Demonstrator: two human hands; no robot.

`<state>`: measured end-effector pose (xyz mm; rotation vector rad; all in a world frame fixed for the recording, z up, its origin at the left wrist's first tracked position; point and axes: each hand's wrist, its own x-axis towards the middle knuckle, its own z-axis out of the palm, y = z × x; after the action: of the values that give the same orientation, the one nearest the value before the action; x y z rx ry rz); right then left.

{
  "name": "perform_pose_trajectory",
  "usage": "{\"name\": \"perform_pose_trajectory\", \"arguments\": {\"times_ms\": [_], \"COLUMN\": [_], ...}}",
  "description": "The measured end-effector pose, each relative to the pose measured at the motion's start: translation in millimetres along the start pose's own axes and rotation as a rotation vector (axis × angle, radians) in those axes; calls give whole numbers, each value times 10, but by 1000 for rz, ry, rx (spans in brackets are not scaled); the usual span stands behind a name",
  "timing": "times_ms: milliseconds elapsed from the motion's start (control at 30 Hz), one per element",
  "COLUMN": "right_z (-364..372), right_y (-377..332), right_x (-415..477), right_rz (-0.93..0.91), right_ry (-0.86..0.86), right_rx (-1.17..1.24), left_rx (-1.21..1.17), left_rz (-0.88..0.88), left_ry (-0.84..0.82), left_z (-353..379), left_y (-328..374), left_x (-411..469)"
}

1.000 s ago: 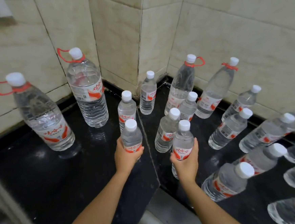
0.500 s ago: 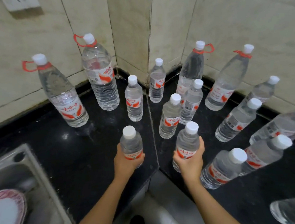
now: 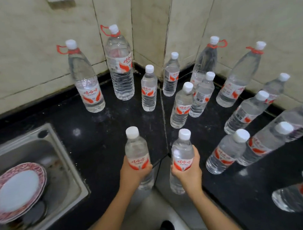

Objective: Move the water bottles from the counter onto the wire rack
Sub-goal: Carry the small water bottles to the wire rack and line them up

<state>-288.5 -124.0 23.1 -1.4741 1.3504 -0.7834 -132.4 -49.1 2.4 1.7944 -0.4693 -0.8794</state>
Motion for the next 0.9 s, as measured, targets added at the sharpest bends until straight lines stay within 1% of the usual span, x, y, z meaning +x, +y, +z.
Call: {"name": "perform_pose_trajectory", "arguments": {"times_ms": [167,333,467,567,667,833,900], "right_z": [31,99,46,-136,-384,-961,-1210], "right_y": [-5,-139,-202,-211,-210,-273,-277], "right_x": [-445,-958,-1476,-1871,-2284,-3008,-3351], "right_rz": [-22,-50,-25,20,43,4,-19], "right_ry": [42,175,325,456,611,892,976], "right_rx": [-63,-106,-93,-93,-104,-93,-91], "left_rx": [76,99,104,144,160,127,133], "left_rz": [90,172,173,202,259,376,434], "left_ry": [-181,-318,-434,-562,-733,-969,-1043], "left_z": [-292,-629,-714,-609,-401,63,261], "left_y": [-53,-60,-62,1,153,458,522], "left_x": [-145,-243,-348,-564,-919,-1677,-2044]}}
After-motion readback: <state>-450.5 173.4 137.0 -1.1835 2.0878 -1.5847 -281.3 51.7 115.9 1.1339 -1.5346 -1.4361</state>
